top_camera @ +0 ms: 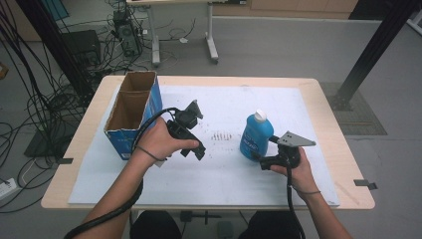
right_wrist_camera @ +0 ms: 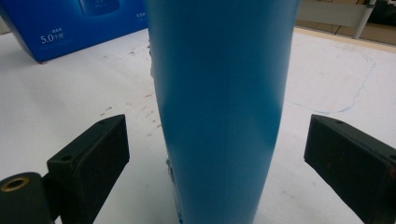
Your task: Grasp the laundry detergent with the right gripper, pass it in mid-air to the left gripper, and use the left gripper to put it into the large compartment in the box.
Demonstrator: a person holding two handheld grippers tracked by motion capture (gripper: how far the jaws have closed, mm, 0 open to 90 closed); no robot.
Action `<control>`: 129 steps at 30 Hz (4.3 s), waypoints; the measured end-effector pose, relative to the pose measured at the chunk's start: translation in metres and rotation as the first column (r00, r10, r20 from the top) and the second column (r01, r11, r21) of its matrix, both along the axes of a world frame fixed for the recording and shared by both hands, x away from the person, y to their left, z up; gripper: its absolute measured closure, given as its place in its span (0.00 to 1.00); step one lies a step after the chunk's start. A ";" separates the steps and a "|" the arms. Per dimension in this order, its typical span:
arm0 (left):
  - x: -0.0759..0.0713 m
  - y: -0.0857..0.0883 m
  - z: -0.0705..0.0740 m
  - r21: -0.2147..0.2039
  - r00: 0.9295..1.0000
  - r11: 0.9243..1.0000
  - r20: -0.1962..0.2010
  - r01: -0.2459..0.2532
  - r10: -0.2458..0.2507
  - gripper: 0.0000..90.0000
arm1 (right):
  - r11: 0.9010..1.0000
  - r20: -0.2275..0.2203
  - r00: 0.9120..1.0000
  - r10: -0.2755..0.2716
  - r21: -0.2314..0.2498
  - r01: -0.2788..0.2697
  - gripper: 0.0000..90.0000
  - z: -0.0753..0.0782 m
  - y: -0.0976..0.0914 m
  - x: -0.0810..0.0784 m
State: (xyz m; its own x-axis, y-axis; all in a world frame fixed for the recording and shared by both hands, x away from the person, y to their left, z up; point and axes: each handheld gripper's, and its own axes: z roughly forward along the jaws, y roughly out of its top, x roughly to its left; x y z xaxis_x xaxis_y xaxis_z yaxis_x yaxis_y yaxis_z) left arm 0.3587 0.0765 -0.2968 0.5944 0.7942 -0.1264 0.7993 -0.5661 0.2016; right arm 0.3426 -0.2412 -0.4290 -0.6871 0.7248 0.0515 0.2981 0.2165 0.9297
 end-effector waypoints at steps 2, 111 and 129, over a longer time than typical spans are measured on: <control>0.000 0.000 0.000 -0.001 1.000 1.000 0.000 -0.002 0.002 0.13 | 1.000 0.004 1.000 -0.001 0.002 0.001 0.07 0.000 0.002 0.001; 0.000 -0.005 -0.002 0.016 1.000 1.000 -0.006 0.010 -0.010 0.13 | 0.998 0.004 1.000 0.007 0.055 -0.008 0.06 -0.003 0.011 0.017; -0.001 -0.006 0.000 0.015 1.000 1.000 -0.003 0.012 -0.012 0.13 | 0.998 0.007 1.000 0.019 0.067 -0.019 0.05 -0.002 0.011 0.016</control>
State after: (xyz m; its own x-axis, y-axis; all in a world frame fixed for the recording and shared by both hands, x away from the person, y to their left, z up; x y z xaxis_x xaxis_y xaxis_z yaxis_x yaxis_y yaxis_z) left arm 0.3578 0.0704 -0.2970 0.6035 0.7889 -0.1160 0.7930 -0.5786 0.1907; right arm 0.3588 -0.2305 -0.4308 -0.7013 0.7065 0.0951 0.2884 0.1592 0.9442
